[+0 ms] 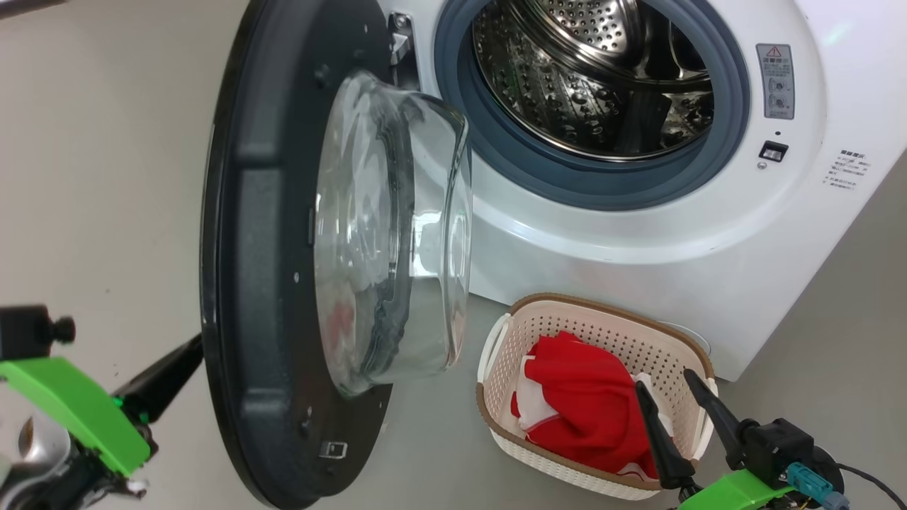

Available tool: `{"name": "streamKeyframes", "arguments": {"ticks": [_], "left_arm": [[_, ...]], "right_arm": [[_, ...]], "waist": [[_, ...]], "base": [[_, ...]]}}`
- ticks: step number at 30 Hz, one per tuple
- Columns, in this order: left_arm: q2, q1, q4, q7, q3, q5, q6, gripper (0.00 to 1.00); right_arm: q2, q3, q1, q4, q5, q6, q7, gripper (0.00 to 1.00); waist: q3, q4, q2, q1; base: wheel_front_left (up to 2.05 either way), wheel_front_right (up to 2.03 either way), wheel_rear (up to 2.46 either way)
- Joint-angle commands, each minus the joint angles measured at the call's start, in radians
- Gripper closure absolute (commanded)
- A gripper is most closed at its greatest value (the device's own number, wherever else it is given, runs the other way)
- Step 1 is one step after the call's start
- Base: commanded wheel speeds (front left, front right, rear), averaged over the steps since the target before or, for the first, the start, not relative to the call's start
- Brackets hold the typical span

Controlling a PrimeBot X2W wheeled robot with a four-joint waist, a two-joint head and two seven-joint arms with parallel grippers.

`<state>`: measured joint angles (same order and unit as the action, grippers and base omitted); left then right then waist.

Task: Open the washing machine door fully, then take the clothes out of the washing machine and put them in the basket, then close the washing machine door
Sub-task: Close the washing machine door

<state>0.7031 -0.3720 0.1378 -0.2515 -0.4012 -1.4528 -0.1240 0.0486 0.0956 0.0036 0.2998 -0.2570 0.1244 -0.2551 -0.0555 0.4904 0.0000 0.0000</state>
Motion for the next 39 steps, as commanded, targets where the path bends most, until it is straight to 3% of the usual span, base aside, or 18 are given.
{"name": "streamKeyframes", "arguments": {"ticks": [1, 4, 6, 9, 10, 11, 12, 22, 29, 32, 38, 39], "left_arm": [[0.054, -0.020, -0.004, 0.021, 0.041, 0.010, -0.007, 0.95], [0.051, 0.004, 0.023, 0.070, 0.017, 0.014, -0.007, 0.84], [0.047, 0.020, 0.043, 0.096, 0.000, 0.012, -0.007, 0.67], [0.033, 0.042, 0.076, 0.151, -0.013, 0.004, -0.007, 0.51], [0.030, 0.049, 0.087, 0.171, -0.019, 0.006, -0.007, 0.34], [0.026, 0.056, 0.100, 0.193, -0.024, 0.010, -0.007, 0.10], [0.023, 0.064, 0.114, 0.214, -0.031, 0.015, -0.007, 0.00], [-0.012, 0.107, 0.237, 0.433, -0.125, 0.083, -0.007, 0.00], [-0.039, 0.106, 0.320, 0.509, -0.173, 0.179, -0.007, 0.00], [-0.066, 0.100, 0.337, 0.512, -0.109, 0.280, -0.007, 0.00], [-0.172, 0.167, 0.304, 0.513, 0.138, 0.557, -0.007, 0.00], [-0.172, 0.167, 0.304, 0.513, 0.138, 0.557, -0.007, 0.00]], "right_arm": [[0.002, 0.028, -0.006, -0.027, -0.018, 0.006, -0.007, 0.00], [0.002, 0.038, -0.007, -0.029, -0.020, 0.006, -0.007, 0.00], [0.002, 0.047, -0.009, -0.030, -0.021, 0.006, -0.007, 0.00], [0.002, 0.062, -0.013, -0.029, -0.023, 0.006, -0.007, 0.00], [0.002, 0.068, -0.014, -0.029, -0.025, 0.006, -0.007, 0.00], [0.002, 0.072, -0.016, -0.028, -0.026, 0.006, -0.007, 0.00], [0.002, 0.076, -0.017, -0.028, -0.027, 0.006, -0.007, 0.00], [0.002, 0.098, -0.018, -0.028, -0.033, 0.006, -0.007, 0.00], [0.002, 0.098, -0.012, -0.026, -0.034, 0.006, -0.007, 0.00], [0.002, 0.097, -0.010, -0.026, -0.035, 0.006, -0.007, 0.00], [0.002, 0.094, -0.002, -0.033, -0.040, 0.006, -0.007, 0.00], [0.002, 0.094, -0.002, -0.033, -0.040, 0.006, -0.007, 0.00]], "waist": [[0.003, 0.003, 0.0000, 0.0000], [0.006, 0.003, 0.0000, 0.0000], [0.008, 0.003, 0.0000, 0.0000], [0.010, 0.003, 0.0000, 0.0000], [0.010, 0.003, 0.0000, 0.0000], [0.011, 0.003, 0.0000, 0.0000], [0.012, 0.002, 0.0000, 0.0000], [0.018, -0.002, 0.0000, 0.0000], [0.022, -0.003, 0.0000, 0.0000], [0.024, -0.001, 0.0000, 0.0000], [0.032, -0.002, 0.0000, 0.0000], [0.032, -0.002, 0.0000, 0.0000]], "base": [[0.00, 0.00, 0.00], [0.00, 0.00, 0.00], [0.00, 0.00, 0.00], [0.00, 0.00, 0.00], [0.00, 0.00, 0.00], [0.00, 0.00, 0.00], [0.00, 0.00, 0.00], [0.00, 0.00, 0.00], [0.00, 0.00, 0.00], [0.00, 0.00, 0.00], [0.00, 0.00, 0.00], [0.00, 0.00, 0.00]]}}
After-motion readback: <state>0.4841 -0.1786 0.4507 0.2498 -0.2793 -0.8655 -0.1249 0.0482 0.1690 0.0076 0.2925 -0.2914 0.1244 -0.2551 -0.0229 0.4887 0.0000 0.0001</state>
